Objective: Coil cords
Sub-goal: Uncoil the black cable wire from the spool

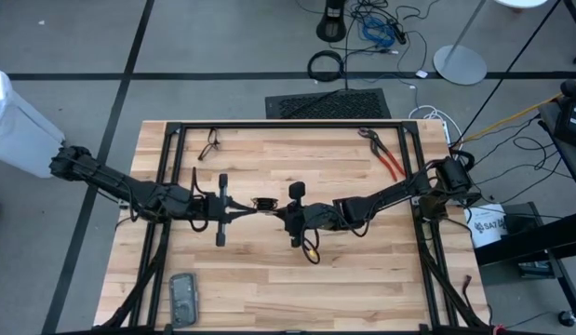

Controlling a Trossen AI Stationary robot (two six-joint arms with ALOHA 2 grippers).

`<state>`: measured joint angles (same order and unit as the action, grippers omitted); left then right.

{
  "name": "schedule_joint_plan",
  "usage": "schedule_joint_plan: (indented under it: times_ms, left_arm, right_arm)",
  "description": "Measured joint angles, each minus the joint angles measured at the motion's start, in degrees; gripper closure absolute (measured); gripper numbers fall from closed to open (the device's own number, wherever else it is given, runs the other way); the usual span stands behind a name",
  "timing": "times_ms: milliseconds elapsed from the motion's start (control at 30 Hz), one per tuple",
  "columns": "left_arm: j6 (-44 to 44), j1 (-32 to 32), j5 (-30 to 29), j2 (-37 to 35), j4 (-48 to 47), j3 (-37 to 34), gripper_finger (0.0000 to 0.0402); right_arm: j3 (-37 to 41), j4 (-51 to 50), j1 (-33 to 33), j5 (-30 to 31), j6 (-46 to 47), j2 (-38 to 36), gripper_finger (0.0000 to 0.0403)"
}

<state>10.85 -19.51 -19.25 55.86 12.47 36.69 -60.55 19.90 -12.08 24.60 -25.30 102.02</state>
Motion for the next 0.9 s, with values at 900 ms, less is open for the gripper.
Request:
schedule_joint_plan:
  times_ms: [900]
  left_arm:
    - [-0.20,-0.02,0.00,0.00,0.07,0.00,0.0402]
  right_arm:
    - [-0.01,1.35,-0.02,-2.52,2.15,-0.01,0.0355]
